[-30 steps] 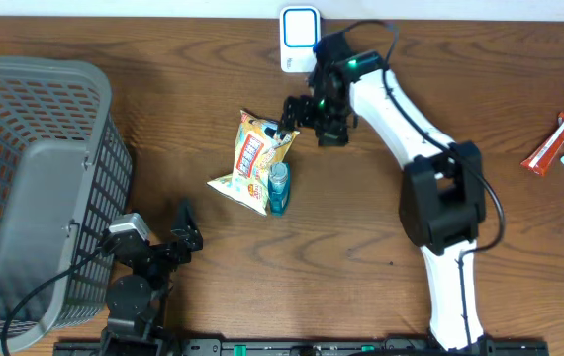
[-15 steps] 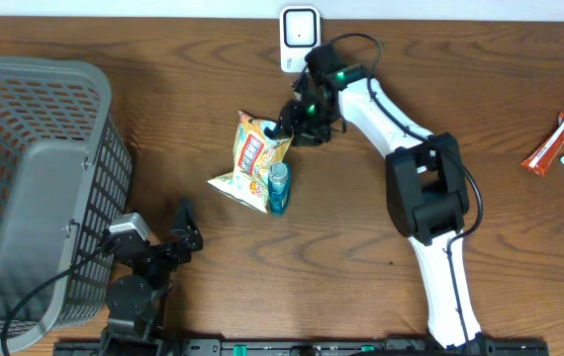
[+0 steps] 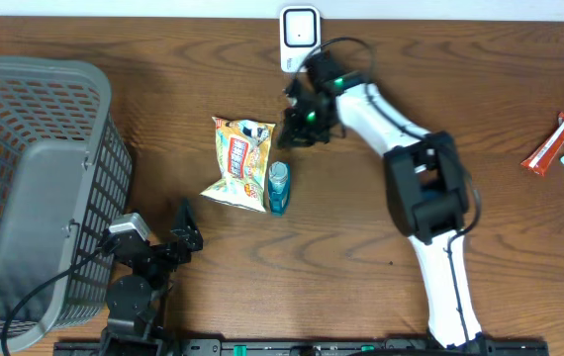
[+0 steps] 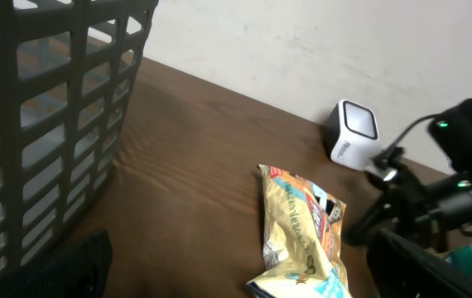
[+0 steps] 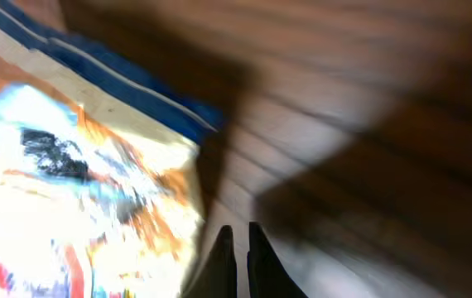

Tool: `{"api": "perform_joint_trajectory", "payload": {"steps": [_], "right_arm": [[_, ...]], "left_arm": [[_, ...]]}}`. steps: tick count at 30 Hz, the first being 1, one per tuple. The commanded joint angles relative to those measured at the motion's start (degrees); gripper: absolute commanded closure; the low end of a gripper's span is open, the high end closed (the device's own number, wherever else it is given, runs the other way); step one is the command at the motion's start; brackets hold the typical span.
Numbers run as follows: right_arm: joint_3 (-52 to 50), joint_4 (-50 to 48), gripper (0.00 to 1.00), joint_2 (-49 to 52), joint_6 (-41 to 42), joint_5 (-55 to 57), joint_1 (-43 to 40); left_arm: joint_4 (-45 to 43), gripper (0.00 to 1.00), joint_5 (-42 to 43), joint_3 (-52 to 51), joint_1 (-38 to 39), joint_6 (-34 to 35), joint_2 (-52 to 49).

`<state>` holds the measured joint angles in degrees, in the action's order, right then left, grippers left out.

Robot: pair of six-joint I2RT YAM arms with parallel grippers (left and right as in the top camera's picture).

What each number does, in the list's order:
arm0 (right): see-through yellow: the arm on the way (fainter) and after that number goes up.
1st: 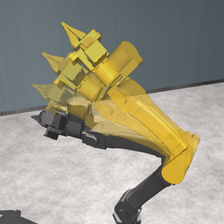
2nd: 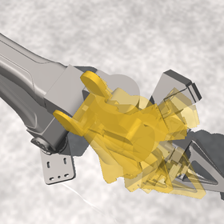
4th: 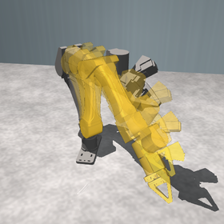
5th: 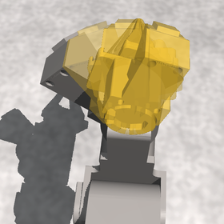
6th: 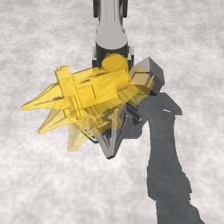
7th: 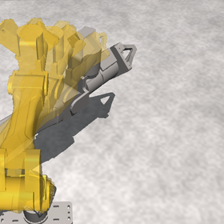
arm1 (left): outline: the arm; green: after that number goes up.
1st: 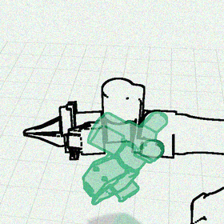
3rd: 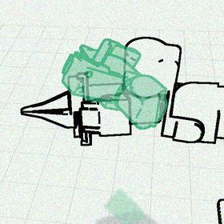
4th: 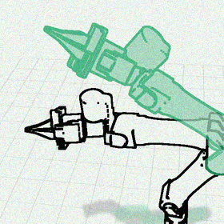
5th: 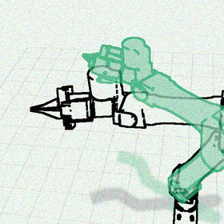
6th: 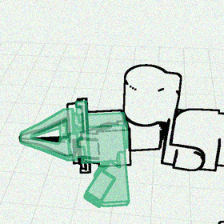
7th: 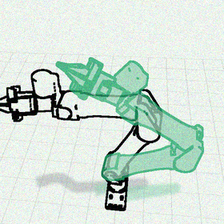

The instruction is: Scan the item barcode

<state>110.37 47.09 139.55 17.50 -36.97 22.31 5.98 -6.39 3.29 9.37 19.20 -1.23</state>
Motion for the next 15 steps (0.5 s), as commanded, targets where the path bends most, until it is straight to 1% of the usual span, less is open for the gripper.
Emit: {"api": "perform_joint_trajectory", "payload": {"steps": [1,4,6,9,11,12,13,14,15], "right_arm": [[-0.2,1.97,0.99,-8.0,-2.91,-1.05,-4.9],[-0.2,4.52,0.99,-11.67,-3.06,2.56,-6.62],[-0.2,5.81,0.98,-13.79,-4.61,2.51,-6.71],[-0.2,8.15,0.72,-16.92,-8.7,3.61,-5.75],[-0.2,10.01,0.58,-19.28,-8.76,6.23,-5.05],[-0.2,11.19,0.35,-20.55,-7.96,8.61,-4.79],[-0.2,12.66,0.05,-21.9,-6.03,11.82,-4.57],[-0.2,14.36,0.02,-23.41,-4.17,14.93,-4.35],[-0.2,15.85,0.01,-24.87,-4.24,17.35,-4.11]], "left_arm": [[1.2,0.02,-0.72,-1.31,-0.24,-0.7,0.2],[1.2,0.02,-0.72,-1.31,-0.24,-0.7,0.2],[1.2,0.02,-0.72,-1.33,-0.24,-0.68,0.2],[1.2,0.02,-0.72,-1.33,-0.24,-0.7,0.2],[1.2,0.02,-0.72,-1.33,-0.24,-0.7,0.2],[1.2,0.02,-0.72,-1.31,-0.24,-0.7,0.2],[1.2,0.02,-0.72,-1.31,-0.24,-0.7,0.2],[1.2,0.02,-0.72,-1.31,-0.24,-0.7,0.2],[1.2,0.02,-0.72,-1.31,-0.24,-0.7,0.2]]}}
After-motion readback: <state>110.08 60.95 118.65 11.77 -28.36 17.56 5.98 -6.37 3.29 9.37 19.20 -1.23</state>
